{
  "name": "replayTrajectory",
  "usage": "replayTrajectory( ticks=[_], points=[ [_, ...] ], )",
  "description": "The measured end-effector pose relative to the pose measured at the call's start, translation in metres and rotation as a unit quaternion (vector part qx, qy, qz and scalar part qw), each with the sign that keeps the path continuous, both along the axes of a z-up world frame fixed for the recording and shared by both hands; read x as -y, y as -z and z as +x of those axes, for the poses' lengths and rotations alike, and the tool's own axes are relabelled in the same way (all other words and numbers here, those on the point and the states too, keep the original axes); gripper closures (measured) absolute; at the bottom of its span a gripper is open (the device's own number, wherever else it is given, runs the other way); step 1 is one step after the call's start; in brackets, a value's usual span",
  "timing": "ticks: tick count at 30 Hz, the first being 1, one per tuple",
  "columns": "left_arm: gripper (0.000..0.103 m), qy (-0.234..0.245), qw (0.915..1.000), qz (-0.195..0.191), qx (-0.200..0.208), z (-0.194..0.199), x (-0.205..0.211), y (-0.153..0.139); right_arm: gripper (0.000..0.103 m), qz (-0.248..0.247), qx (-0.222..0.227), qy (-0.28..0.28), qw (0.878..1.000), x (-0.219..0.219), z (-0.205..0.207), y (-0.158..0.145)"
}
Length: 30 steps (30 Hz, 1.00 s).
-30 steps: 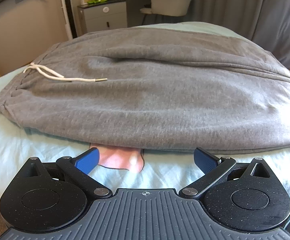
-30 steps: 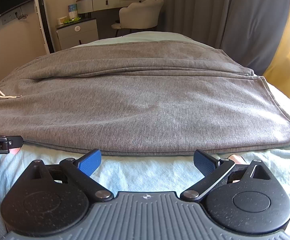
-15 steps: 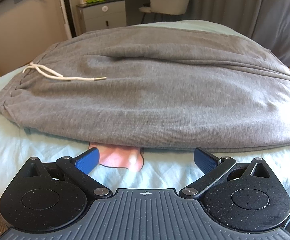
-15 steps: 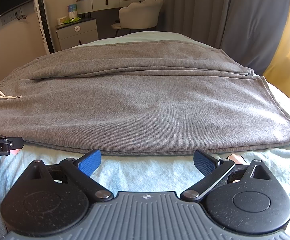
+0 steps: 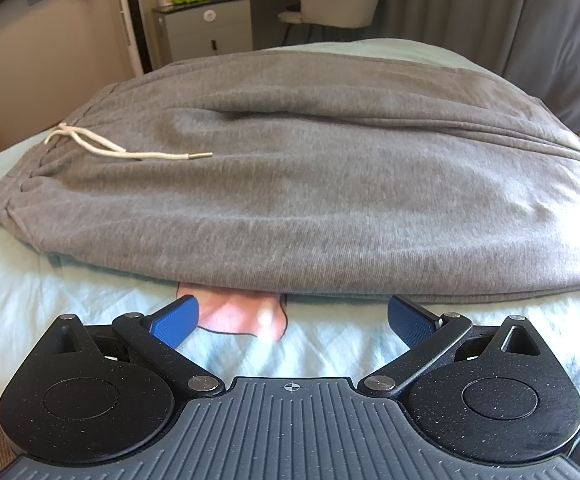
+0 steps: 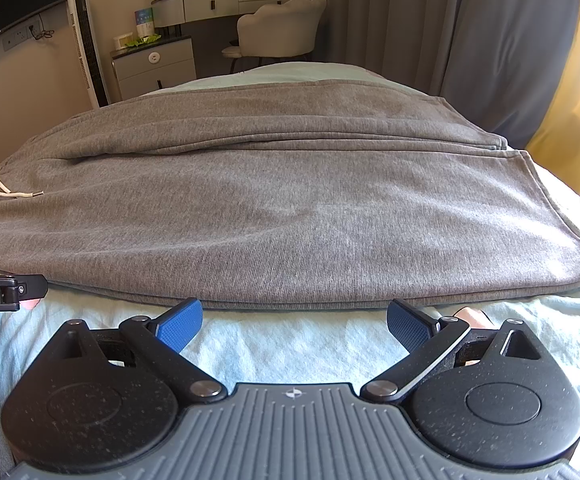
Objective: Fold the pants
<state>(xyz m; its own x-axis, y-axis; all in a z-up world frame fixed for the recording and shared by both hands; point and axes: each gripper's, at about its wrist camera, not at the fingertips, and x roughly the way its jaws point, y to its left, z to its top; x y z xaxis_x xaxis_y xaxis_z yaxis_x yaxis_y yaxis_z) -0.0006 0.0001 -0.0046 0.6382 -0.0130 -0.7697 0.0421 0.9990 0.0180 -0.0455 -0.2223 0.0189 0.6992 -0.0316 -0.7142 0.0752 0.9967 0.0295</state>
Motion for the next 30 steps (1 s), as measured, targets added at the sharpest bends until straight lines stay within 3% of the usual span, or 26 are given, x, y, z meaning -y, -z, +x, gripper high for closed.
replayTrajectory(
  ticks=[30],
  points=[
    [0.000,-0.003,1.0000,-0.005,-0.007,0.0006,-0.0003,0.0010,0.004,0.002,0.000,0.002,1.000,0.0016,-0.0019,-0.0009]
  ],
)
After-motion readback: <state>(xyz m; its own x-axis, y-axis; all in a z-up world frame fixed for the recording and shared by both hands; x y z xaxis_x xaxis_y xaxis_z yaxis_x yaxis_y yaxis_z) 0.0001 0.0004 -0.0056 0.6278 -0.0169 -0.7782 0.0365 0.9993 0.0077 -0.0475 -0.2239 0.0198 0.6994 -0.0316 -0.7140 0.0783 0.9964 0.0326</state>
